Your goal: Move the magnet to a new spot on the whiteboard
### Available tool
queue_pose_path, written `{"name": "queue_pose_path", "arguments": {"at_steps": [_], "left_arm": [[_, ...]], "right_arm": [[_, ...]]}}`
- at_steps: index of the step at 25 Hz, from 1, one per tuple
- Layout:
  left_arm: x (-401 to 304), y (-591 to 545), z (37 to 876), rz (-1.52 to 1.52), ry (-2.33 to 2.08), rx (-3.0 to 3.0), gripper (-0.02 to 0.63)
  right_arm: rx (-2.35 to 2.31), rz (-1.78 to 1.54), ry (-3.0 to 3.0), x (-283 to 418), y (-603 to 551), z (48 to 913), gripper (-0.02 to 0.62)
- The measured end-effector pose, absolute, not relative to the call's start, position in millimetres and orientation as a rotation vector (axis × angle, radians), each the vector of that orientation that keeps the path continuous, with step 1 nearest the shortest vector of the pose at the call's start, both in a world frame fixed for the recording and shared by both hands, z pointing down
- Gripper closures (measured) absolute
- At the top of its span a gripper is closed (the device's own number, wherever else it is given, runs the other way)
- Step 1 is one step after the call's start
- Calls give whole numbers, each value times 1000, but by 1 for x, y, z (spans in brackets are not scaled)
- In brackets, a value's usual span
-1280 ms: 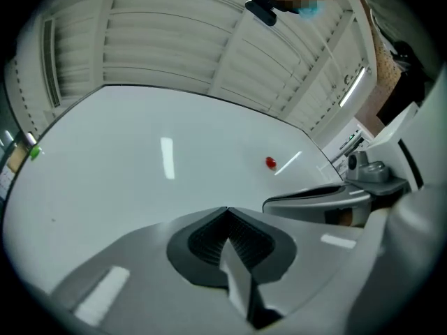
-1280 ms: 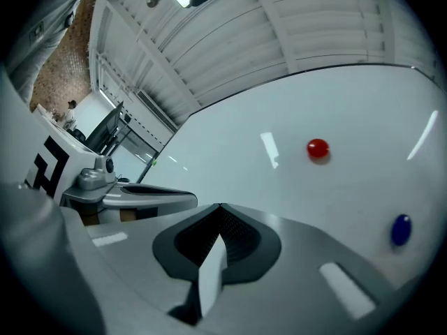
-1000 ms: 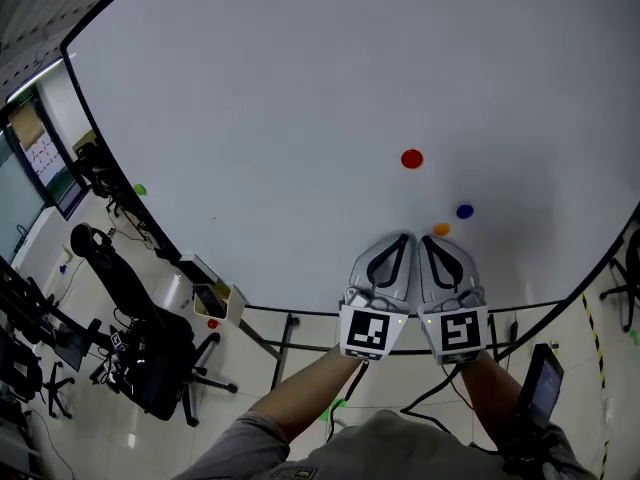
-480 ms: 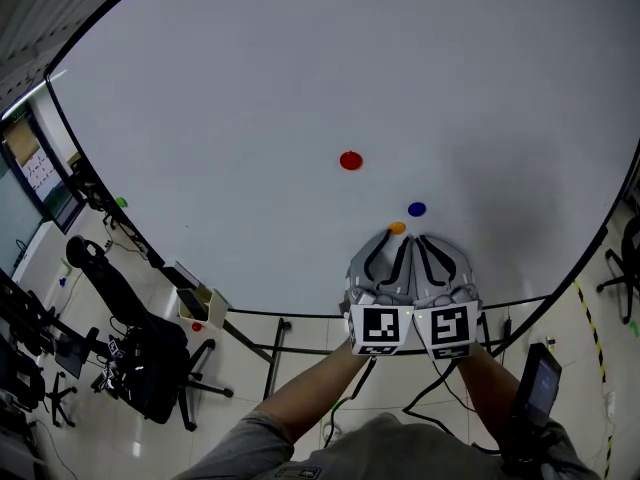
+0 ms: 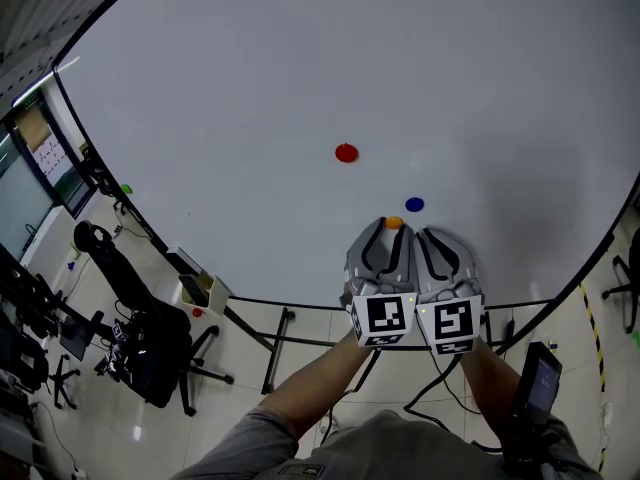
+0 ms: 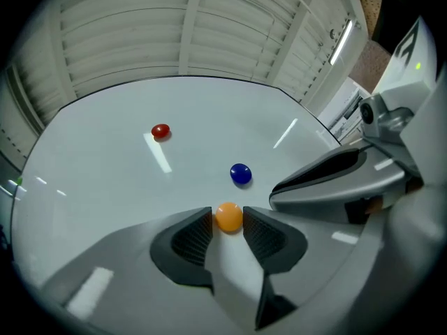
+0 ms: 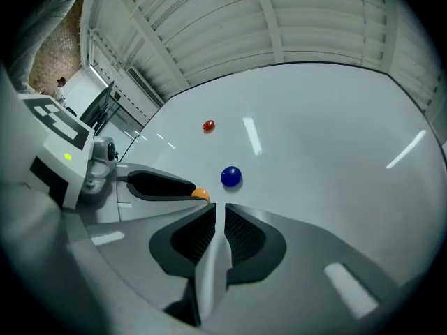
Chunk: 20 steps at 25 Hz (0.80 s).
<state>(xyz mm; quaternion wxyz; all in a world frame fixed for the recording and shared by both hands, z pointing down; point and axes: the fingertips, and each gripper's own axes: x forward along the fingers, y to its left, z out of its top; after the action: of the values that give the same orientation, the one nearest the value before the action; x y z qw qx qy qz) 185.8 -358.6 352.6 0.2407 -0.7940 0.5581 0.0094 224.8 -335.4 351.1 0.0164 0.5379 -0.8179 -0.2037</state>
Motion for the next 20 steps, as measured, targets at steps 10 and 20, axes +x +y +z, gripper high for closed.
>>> {"name": "queue_pose_path", "arguments": {"at_steps": [10,20], "left_arm": [[187,-357,349,2,1541,-2151,486],[125,-362,340,73,1560,-2180,486]], "right_arm": [[1583,-640,-2604,220,-335,349,568],[1516,-694,-2613,156,-344,339,572]]}}
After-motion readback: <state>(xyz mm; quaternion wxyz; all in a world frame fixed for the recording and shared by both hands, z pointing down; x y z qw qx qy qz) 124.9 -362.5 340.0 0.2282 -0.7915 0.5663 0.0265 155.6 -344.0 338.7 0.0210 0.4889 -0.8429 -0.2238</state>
